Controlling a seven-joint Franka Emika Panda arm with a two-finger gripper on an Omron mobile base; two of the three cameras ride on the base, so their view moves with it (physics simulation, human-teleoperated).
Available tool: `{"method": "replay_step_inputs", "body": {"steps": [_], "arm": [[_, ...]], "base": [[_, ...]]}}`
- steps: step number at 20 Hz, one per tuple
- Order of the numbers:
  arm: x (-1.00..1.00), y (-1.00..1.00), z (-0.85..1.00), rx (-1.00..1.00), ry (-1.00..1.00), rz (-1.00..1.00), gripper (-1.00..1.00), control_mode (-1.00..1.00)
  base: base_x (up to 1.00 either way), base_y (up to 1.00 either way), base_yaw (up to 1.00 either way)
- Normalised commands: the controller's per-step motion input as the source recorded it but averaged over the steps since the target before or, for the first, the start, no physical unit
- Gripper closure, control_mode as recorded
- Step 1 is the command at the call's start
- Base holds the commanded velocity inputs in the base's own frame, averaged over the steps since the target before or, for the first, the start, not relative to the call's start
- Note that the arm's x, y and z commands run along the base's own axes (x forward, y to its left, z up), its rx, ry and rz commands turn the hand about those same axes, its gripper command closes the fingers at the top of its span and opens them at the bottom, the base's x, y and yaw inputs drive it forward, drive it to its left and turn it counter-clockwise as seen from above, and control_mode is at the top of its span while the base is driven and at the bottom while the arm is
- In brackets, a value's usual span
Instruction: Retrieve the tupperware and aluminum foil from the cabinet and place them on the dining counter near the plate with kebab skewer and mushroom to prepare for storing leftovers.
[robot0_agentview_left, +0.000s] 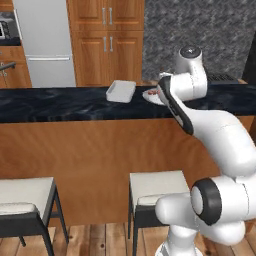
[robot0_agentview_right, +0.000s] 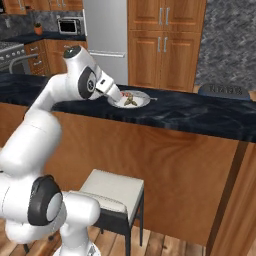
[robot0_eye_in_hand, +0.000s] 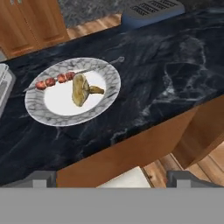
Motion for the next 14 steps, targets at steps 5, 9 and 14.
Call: {"method": "replay_step_inputs", "body": {"steps": [5,9,14], "arm": [[-1.0,-0.28,0.0,0.01,0.0,0.04,-1.0,-1.0],[-0.75,0.0,0.0,0.0,0.0,0.14,-1.0,1.0],[0.0,0.0,0.0,0.0,0.0,0.0,-1.0,1.0]], "base": [[0.0,0.0,0.0],[-0.25,0.0,0.06],[-1.0,-0.37,0.11]]}}
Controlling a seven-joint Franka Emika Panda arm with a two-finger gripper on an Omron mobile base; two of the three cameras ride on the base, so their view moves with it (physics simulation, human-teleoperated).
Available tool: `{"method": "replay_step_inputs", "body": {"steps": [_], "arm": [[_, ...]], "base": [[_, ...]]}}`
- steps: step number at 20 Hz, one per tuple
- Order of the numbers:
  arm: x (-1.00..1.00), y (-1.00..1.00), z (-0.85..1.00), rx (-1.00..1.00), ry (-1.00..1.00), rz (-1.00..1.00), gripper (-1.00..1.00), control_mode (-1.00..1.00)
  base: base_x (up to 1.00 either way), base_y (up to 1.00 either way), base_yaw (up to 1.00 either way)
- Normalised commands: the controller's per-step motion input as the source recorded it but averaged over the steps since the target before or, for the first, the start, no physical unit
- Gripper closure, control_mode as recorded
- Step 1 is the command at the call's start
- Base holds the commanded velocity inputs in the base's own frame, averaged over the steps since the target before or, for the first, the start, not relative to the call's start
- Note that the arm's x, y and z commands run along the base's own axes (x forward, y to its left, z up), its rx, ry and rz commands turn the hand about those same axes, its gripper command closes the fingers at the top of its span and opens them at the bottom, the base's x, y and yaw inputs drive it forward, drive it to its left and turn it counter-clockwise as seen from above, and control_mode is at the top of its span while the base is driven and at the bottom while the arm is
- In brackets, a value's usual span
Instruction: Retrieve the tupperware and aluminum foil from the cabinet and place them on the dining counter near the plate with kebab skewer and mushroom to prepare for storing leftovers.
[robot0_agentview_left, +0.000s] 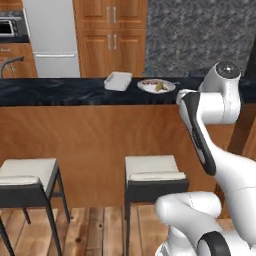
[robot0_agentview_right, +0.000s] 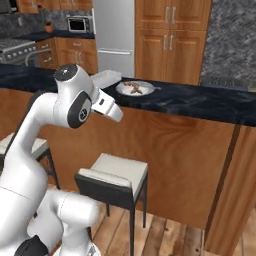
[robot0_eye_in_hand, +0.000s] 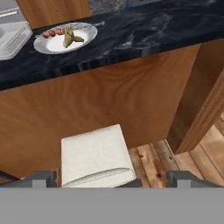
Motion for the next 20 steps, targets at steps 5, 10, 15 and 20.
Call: {"method": "replay_step_inputs", "body": {"steps": [5,10,15,20], "arm": [[0.0,0.0,0.0,0.0,0.0,0.0,-1.0,1.0],[0.0,0.0,0.0,0.0,0.0,0.0,-1.0,1.0],[0.0,0.0,0.0,0.0,0.0,0.0,-1.0,1.0],[0.0,0.0,0.0,0.0,0.0,0.0,-1.0,1.0]], "base": [[-0.62,-0.99,-0.2],[-0.06,-1.0,-0.41],[0.05,-1.0,-0.39],[0.32,-1.0,-0.36]]}}
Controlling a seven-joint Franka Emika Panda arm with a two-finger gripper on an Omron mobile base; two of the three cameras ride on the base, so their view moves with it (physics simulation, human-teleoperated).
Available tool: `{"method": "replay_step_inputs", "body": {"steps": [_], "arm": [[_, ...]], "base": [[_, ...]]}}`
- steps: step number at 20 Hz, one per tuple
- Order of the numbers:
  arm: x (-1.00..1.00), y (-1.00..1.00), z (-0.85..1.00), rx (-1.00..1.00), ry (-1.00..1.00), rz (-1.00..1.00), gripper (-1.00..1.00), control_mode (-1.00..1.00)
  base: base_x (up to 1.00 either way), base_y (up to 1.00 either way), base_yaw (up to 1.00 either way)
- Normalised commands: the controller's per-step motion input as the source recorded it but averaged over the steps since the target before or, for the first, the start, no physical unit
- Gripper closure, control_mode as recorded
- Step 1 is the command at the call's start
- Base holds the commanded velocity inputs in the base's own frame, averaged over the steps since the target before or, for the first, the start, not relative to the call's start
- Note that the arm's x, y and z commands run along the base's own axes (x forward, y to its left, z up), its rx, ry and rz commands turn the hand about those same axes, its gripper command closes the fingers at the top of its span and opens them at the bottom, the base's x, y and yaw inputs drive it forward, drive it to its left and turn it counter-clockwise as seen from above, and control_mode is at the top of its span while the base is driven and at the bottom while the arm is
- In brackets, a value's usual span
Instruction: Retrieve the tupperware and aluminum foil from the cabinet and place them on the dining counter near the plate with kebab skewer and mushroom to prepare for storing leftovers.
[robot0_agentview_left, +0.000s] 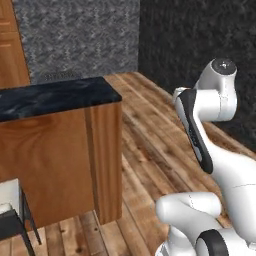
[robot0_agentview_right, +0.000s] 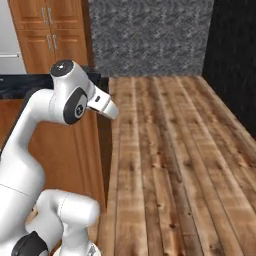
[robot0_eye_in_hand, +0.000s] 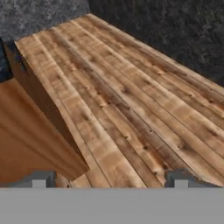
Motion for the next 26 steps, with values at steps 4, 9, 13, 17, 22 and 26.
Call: {"method": "replay_step_inputs", "body": {"steps": [4,9,13,17,22,26], "arm": [[0.0,0.0,0.0,0.0,0.0,0.0,-1.0,1.0],[0.0,0.0,0.0,0.0,0.0,0.0,-1.0,1.0],[0.0,0.0,0.0,0.0,0.0,0.0,-1.0,1.0],[0.0,0.0,0.0,0.0,0.0,0.0,-1.0,1.0],[0.0,0.0,0.0,0.0,0.0,0.0,-1.0,1.0],[0.0,0.0,0.0,0.0,0.0,0.0,-1.0,1.0]], "base": [[0.69,-1.0,-0.27],[1.0,-0.82,-0.01],[1.0,-0.34,0.23],[1.0,-0.04,0.31],[1.0,0.0,0.31],[1.0,-0.06,0.3]]}}
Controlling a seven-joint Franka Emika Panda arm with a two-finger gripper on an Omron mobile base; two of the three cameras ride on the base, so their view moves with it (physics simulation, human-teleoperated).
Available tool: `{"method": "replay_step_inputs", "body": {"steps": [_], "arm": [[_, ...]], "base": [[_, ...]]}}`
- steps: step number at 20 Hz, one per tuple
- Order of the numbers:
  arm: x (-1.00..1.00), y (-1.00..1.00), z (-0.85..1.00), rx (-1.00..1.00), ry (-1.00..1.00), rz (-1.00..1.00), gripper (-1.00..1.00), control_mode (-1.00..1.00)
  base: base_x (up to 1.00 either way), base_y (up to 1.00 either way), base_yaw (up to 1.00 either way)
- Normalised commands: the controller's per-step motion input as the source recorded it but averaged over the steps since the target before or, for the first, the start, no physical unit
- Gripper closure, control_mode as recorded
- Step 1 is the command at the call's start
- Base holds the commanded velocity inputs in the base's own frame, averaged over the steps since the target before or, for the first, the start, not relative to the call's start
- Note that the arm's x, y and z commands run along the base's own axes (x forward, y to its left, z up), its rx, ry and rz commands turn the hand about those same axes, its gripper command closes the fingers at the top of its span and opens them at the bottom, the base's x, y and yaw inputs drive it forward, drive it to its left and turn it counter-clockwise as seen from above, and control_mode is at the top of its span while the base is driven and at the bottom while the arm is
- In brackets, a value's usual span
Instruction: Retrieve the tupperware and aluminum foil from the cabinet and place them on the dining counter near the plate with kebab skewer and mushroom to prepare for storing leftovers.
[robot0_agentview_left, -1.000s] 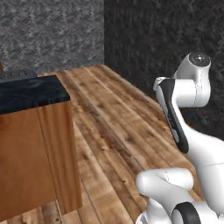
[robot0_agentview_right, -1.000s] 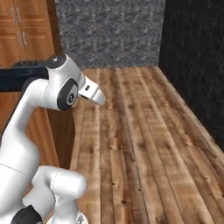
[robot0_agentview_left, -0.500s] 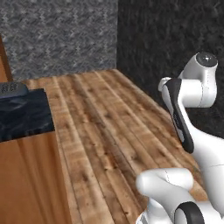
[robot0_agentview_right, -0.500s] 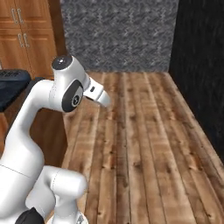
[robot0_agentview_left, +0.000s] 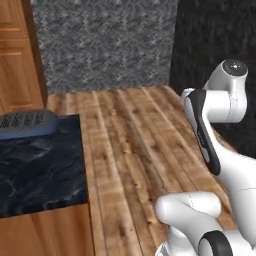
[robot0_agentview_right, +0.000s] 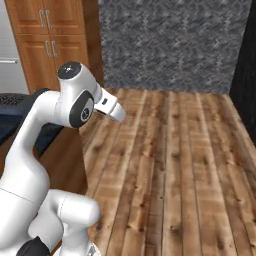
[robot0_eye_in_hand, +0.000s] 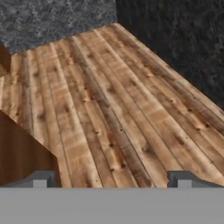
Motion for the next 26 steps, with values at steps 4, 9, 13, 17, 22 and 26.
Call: {"method": "replay_step_inputs", "body": {"steps": [4,9,13,17,22,26], "arm": [[0.0,0.0,0.0,0.0,0.0,0.0,-1.0,1.0],[0.0,0.0,0.0,0.0,0.0,0.0,-1.0,1.0],[0.0,0.0,0.0,0.0,0.0,0.0,-1.0,1.0],[0.0,0.0,0.0,0.0,0.0,0.0,-1.0,1.0],[0.0,0.0,0.0,0.0,0.0,0.0,-1.0,1.0],[0.0,0.0,0.0,0.0,0.0,0.0,-1.0,1.0]], "base": [[1.0,-0.29,0.28],[1.0,-0.4,0.27],[1.0,-0.59,0.37],[1.0,-0.53,0.44],[1.0,-0.5,0.48],[1.0,-0.44,0.57]]}}
